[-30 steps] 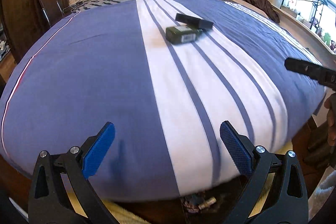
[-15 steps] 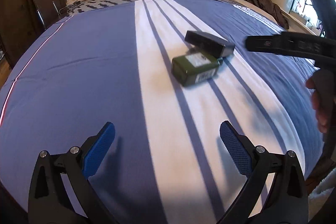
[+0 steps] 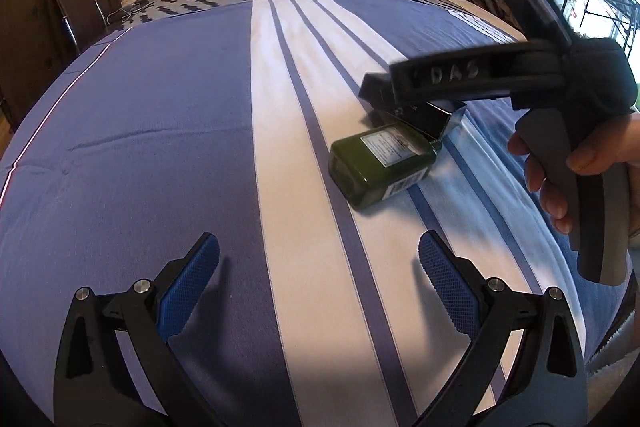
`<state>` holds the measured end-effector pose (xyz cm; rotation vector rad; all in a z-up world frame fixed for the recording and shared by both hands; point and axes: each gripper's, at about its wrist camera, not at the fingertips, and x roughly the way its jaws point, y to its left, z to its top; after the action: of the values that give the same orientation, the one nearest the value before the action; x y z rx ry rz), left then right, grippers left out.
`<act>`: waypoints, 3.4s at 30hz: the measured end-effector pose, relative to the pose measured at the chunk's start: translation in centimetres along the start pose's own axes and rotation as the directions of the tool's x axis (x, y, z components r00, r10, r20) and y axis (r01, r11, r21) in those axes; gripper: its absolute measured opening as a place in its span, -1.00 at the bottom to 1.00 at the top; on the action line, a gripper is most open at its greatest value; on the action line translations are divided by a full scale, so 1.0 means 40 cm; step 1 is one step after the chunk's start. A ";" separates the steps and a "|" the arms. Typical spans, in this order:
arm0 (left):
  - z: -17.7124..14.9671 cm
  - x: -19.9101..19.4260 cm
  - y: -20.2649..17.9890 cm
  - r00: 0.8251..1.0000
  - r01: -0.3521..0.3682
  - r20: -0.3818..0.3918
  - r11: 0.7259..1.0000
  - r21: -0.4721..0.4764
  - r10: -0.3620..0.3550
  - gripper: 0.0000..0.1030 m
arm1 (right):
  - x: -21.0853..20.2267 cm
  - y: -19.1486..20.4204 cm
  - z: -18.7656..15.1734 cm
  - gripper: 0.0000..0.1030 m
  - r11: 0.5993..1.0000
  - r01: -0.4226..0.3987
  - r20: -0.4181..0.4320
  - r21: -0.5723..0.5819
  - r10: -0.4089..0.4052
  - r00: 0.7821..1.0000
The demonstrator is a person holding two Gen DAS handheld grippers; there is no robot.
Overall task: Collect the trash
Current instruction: 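Grasp the black MARRY&ARD box with the right tool while the left tool grasps the green bottle, then carry the green bottle and black box down over the black bin with both tools, then open both tools to drop the bottle and box into the bin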
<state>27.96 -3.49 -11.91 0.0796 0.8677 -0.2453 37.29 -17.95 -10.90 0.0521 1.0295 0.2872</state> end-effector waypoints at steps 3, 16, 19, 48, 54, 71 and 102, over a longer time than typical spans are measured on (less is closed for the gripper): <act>0.009 0.009 -0.007 1.000 0.003 -0.002 1.000 0.000 -0.003 0.84 | 0.005 -0.011 -0.002 0.74 1.000 -0.013 -0.007 0.011 0.013 1.000; 0.075 0.084 -0.093 0.998 0.063 -0.027 0.997 -0.038 -0.065 0.84 | -0.117 -0.105 -0.025 0.49 0.997 0.056 0.111 0.047 -0.061 0.992; 0.091 0.106 -0.108 0.995 0.089 -0.045 0.994 -0.056 -0.092 0.84 | -0.137 -0.152 -0.039 0.49 0.995 0.075 0.125 0.069 -0.083 0.989; -0.022 -0.105 -0.170 0.999 0.026 0.035 0.998 0.049 -0.027 0.57 | -0.418 -0.161 -0.325 0.48 0.992 0.116 0.276 0.050 -0.126 0.953; -0.091 -0.274 -0.180 0.991 0.061 0.113 0.995 0.074 -0.070 0.57 | -0.503 -0.124 -0.422 0.48 0.992 0.108 0.303 0.066 -0.123 0.945; -0.362 -0.508 -0.207 0.971 0.141 0.177 0.984 0.108 -0.158 0.57 | -0.608 0.044 -0.721 0.48 0.996 -0.018 0.361 0.089 -0.015 0.932; -0.781 -0.125 -0.130 0.939 0.122 -0.320 0.992 -0.037 -0.128 0.57 | -0.200 0.051 -1.027 0.48 0.978 0.030 -0.109 0.206 -0.007 0.994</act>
<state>0.31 -2.34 -28.12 0.0492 1.2025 -0.3504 -1.94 -21.83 -25.11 0.2179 1.1640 0.1658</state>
